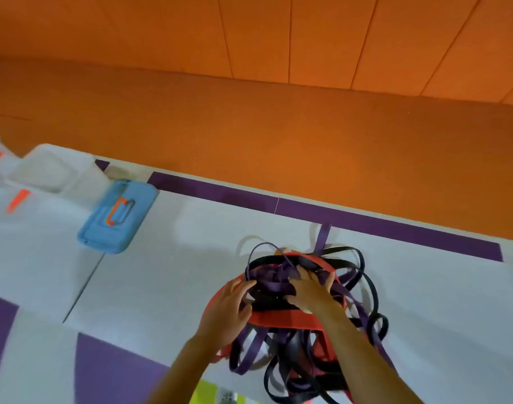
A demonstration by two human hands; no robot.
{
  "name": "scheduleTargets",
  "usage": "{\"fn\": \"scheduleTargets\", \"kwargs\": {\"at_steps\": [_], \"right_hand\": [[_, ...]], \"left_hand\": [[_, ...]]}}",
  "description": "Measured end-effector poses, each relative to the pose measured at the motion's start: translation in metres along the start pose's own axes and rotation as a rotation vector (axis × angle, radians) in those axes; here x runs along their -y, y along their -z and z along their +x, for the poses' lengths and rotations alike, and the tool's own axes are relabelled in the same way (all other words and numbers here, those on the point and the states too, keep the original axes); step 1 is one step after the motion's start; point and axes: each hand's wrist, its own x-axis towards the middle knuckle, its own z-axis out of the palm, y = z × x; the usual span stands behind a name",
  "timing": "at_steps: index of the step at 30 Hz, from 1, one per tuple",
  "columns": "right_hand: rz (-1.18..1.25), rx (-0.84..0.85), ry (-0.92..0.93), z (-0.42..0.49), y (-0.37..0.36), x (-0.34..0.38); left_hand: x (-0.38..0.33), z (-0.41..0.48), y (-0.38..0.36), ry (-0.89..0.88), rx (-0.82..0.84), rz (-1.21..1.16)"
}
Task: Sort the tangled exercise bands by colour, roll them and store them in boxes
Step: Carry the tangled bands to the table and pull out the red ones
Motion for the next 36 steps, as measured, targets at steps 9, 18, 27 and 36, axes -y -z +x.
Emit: {"fn": "scheduleTargets", "kwargs": {"at_steps": [9, 18, 27, 36], "right_hand": [[0.109, -0.457, 0.016, -0.025, -0.006, -0.006], [0.401, -0.489, 0.081, -0.090, 0.019, -0.005], [0.764, -0.759, -0.032, -0.135, 0.064, 0.007], [0.790, -0.753, 0.100, -0.136, 0.079, 0.025]], "left_hand": [[-0.002, 0.050, -0.022, 0.541, 0.045, -0.846], [-0.011, 0.073, -0.013, 0.602, 0.053, -1.170], [0.001, 0.075, -0.004, 0.577, 0.061, -1.060], [-0.007, 0.072, 0.005, 0.095, 0.093, -0.616]]}}
